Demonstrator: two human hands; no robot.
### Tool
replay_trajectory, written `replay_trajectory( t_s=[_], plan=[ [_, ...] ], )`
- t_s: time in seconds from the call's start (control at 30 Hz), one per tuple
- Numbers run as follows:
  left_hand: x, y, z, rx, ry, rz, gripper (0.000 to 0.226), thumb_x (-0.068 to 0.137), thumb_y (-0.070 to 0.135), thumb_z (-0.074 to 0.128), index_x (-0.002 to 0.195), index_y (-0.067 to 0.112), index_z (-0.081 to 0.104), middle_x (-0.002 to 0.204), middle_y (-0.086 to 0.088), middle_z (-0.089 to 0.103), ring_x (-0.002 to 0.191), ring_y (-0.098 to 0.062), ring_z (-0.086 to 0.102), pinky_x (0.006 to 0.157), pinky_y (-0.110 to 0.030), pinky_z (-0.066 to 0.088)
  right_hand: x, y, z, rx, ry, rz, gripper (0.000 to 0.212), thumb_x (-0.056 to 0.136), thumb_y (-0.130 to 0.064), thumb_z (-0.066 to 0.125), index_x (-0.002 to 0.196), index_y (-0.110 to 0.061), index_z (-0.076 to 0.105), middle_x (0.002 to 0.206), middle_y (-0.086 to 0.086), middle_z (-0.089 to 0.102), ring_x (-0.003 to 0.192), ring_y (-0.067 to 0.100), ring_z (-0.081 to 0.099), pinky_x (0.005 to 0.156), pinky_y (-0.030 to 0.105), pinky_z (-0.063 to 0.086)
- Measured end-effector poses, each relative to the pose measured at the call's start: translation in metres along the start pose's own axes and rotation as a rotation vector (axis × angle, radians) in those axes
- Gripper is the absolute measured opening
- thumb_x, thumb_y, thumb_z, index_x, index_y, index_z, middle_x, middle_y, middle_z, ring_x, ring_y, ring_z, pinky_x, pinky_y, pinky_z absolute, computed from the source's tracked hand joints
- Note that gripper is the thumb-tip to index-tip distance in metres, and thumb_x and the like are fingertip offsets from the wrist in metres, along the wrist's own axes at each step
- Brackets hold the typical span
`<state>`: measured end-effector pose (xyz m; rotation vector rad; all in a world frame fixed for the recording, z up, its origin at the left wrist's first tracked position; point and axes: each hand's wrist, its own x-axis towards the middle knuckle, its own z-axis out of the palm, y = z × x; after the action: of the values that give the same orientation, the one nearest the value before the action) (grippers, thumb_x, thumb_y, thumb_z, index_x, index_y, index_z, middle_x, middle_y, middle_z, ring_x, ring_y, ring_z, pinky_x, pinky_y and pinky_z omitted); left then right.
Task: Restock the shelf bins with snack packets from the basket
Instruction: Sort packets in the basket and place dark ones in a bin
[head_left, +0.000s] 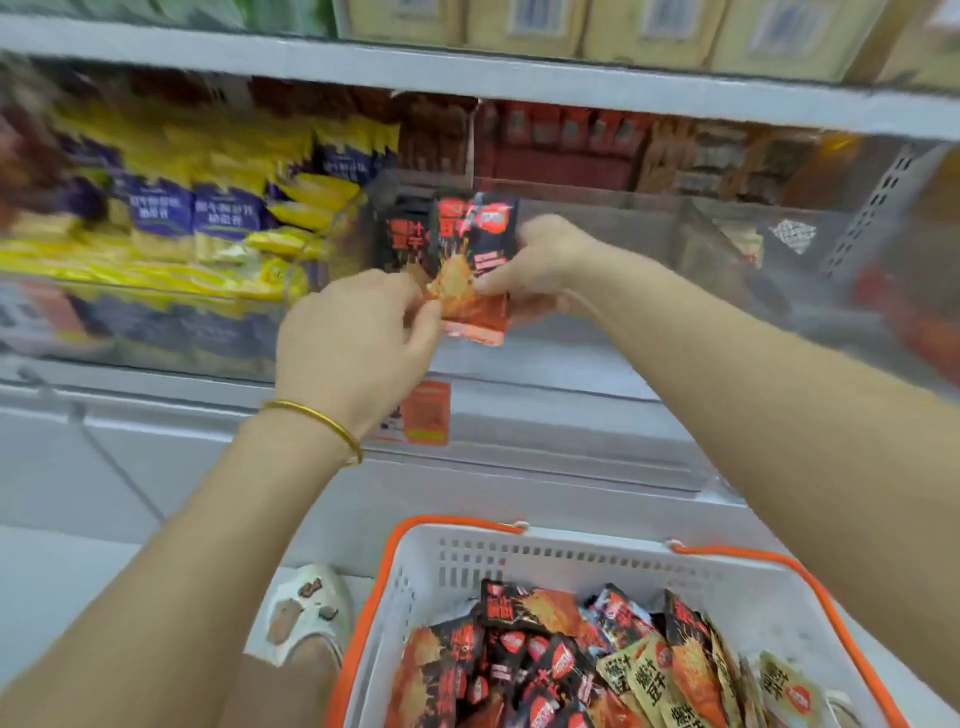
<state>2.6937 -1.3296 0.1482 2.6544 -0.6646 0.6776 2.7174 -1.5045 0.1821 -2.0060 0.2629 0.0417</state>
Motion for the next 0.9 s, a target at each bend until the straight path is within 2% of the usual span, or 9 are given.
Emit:
replay_trajectory(
  t_s=[0.13,0.23,0.33,0.4,0.53,0.63,0.73,0.83,0.9],
  plan=[
    [-0.003,-0.008,0.009,0.054,-0.047,0.04,0.069,0.076,0.055,0.009,0.097,0.02,0.065,0.097,-0.003,0.066,0.096,-0.029,0.06,0.071,-0.036,0.045,0.053,0.018,0.037,-0.247,0.037,0.037,0.021,0.078,0.002,0.072,0.088,-0.005,0.054,0.092,0.016,0.065,0.082,0.033,0.068,0.072,0.05,0.057],
    [-0.007,-0.01,0.016,0.034,-0.063,0.037,0.075,0.071,0.055,0.004,0.104,0.023,0.063,0.104,-0.001,0.065,0.1,-0.025,0.059,0.073,-0.034,0.042,0.076,0.022,0.046,-0.474,0.111,0.007,0.019,0.083,-0.018,0.071,0.084,-0.009,0.055,0.083,0.01,0.063,0.076,0.028,0.066,0.072,0.039,0.057],
    [-0.009,-0.01,0.018,0.016,-0.072,0.025,0.073,0.071,0.052,0.005,0.105,0.022,0.063,0.104,-0.001,0.066,0.1,-0.026,0.058,0.073,-0.035,0.043,0.096,0.024,0.053,-0.62,0.258,-0.068,0.011,0.086,-0.02,0.065,0.088,-0.015,0.056,0.095,0.011,0.066,0.091,0.027,0.064,0.068,0.028,0.046],
    [-0.008,-0.01,0.016,0.019,-0.073,0.024,0.073,0.071,0.051,0.006,0.105,0.021,0.064,0.104,-0.002,0.066,0.099,-0.027,0.059,0.072,-0.036,0.044,0.108,0.026,0.06,-0.602,0.31,-0.076,0.009,0.087,-0.016,0.062,0.095,-0.012,0.061,0.1,0.012,0.068,0.095,0.029,0.066,0.072,0.029,0.049],
    [-0.008,-0.009,0.017,0.03,-0.087,0.018,0.076,0.07,0.05,0.003,0.107,0.022,0.062,0.108,0.0,0.065,0.102,-0.024,0.058,0.073,-0.035,0.043,0.118,0.03,0.07,-0.535,0.276,-0.012,0.026,0.086,-0.016,0.066,0.109,-0.004,0.06,0.103,0.012,0.066,0.092,0.03,0.066,0.082,0.04,0.056],
    [-0.007,-0.009,0.017,0.027,-0.084,0.008,0.076,0.069,0.05,0.002,0.107,0.023,0.062,0.107,0.001,0.065,0.101,-0.023,0.057,0.072,-0.034,0.042,0.115,0.029,0.07,-0.464,0.256,0.025,0.027,0.087,-0.018,0.066,0.108,-0.002,0.06,0.102,0.014,0.068,0.089,0.03,0.068,0.082,0.04,0.056],
    [-0.007,-0.009,0.017,0.02,-0.072,0.014,0.076,0.07,0.05,0.002,0.105,0.023,0.063,0.105,0.0,0.065,0.1,-0.023,0.057,0.072,-0.033,0.041,0.107,0.027,0.069,-0.365,0.218,0.08,0.038,0.082,-0.022,0.072,0.109,-0.001,0.057,0.098,0.014,0.068,0.082,0.029,0.07,0.076,0.041,0.058],
    [-0.007,-0.009,0.016,0.013,-0.064,0.019,0.075,0.071,0.05,0.003,0.104,0.022,0.063,0.104,0.0,0.065,0.099,-0.024,0.057,0.071,-0.034,0.041,0.098,0.023,0.067,-0.374,0.19,0.099,0.048,0.08,-0.025,0.075,0.114,0.0,0.052,0.103,0.014,0.065,0.088,0.029,0.069,0.079,0.041,0.057],
    [-0.008,-0.01,0.015,0.014,-0.064,0.026,0.072,0.072,0.05,0.004,0.102,0.022,0.064,0.101,0.0,0.066,0.097,-0.024,0.057,0.071,-0.034,0.041,0.09,0.019,0.063,-0.353,0.166,0.107,0.038,0.082,-0.021,0.073,0.104,0.0,0.05,0.098,0.014,0.063,0.089,0.031,0.069,0.079,0.041,0.057]
  ],
)
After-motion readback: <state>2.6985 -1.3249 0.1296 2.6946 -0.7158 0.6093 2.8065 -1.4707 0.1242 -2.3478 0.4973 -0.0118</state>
